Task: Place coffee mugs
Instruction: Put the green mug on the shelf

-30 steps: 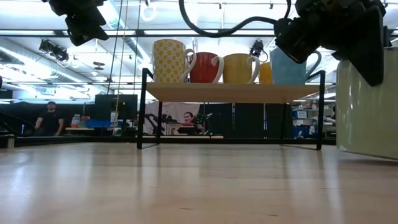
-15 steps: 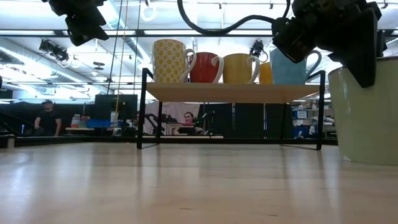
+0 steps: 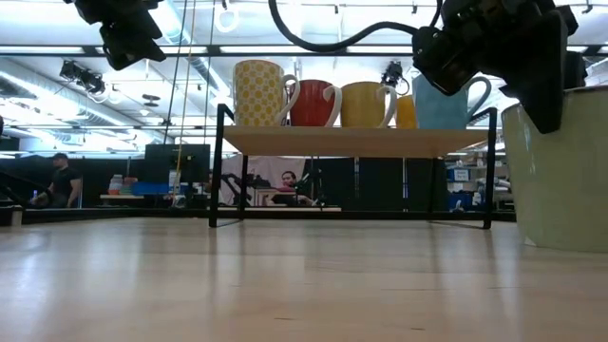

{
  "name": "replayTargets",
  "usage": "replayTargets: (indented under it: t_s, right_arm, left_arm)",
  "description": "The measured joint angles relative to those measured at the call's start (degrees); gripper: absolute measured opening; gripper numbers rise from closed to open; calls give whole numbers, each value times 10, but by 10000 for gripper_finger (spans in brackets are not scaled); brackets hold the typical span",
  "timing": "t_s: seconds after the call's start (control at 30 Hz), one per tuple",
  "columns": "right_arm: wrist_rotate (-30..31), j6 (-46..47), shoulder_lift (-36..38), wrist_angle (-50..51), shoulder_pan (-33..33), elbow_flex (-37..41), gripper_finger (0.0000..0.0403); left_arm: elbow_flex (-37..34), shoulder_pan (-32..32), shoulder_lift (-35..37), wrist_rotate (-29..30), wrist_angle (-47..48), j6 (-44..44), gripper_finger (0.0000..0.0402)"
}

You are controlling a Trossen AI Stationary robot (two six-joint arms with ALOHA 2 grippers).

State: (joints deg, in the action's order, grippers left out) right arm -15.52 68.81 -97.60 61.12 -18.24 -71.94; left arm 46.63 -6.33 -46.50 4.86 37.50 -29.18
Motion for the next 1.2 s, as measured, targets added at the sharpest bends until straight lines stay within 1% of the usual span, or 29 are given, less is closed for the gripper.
replayTargets:
  t_s: [0.37,0.47,0.7,0.97,1.2]
  right_arm:
    - [10,-37,0,0,-4,0,145]
    - [11,-68,0,0,-7,0,145]
    - [35,-145,6,1,-11,0,145]
    - [36,-191,50,4,-10,0,146]
    - [36,-259,119,4,-10,0,146]
  left_arm:
    - [0,0,0,0,0,0,167]
    - [0,0,0,0,0,0,167]
    - [0,0,0,0,0,0,167]
    - [0,0,0,0,0,3,167]
    - [0,0,0,0,0,5,167]
